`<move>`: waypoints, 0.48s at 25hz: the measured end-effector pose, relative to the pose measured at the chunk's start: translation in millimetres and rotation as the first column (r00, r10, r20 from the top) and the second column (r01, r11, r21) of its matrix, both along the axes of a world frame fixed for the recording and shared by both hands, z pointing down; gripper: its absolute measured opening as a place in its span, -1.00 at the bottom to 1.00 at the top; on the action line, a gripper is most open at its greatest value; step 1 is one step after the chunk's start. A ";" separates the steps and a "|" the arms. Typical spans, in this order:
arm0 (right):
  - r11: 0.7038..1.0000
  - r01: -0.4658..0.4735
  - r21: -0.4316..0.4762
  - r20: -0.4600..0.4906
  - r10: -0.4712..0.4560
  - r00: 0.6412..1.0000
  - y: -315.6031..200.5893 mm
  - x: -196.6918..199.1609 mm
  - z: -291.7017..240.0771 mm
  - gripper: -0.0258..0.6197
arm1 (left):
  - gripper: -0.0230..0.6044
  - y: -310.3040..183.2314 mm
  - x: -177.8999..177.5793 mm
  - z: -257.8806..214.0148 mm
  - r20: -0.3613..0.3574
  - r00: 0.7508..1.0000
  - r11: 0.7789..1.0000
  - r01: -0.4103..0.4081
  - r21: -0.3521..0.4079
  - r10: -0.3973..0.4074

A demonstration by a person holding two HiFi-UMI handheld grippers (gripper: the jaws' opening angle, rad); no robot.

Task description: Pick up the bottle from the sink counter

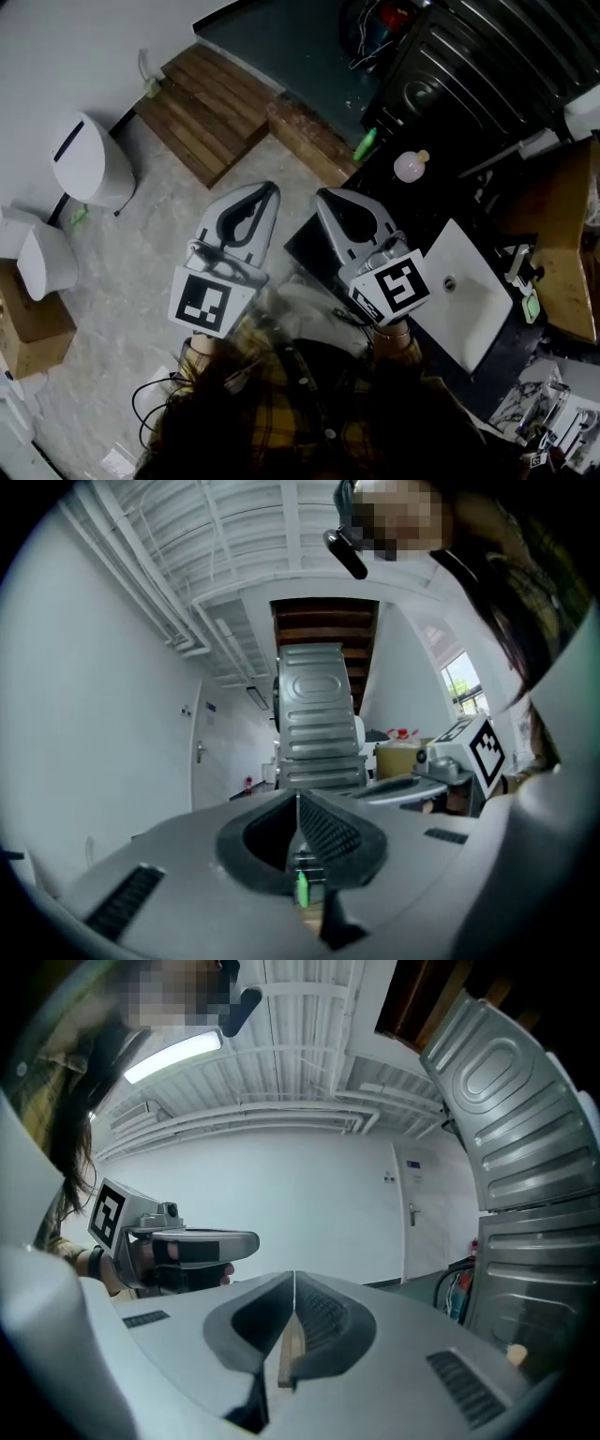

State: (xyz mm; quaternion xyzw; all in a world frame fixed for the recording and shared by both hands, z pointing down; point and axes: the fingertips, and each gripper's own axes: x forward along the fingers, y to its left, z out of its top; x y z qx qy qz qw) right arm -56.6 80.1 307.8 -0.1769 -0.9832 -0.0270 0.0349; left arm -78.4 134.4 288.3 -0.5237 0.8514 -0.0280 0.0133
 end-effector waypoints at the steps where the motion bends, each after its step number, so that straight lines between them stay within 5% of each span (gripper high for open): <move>1: 1.000 -0.028 -0.001 0.004 0.028 1.000 -9.2 2.4 -0.5 -0.87 | -0.85 -9.9 0.4 -1.4 0.006 1.000 1.000 -0.027 0.001 0.027; 6: 0.984 -0.179 0.000 0.016 0.179 0.984 -58.9 17.4 -1.0 -0.87 | -0.85 -62.7 10.3 -2.5 0.017 0.985 0.985 -0.174 -0.009 0.175; 12: 0.933 -0.358 -0.024 0.024 0.359 0.933 -115.3 28.8 -1.9 -0.87 | -0.85 -116.8 15.9 0.0 0.009 0.941 0.940 -0.339 -0.032 0.339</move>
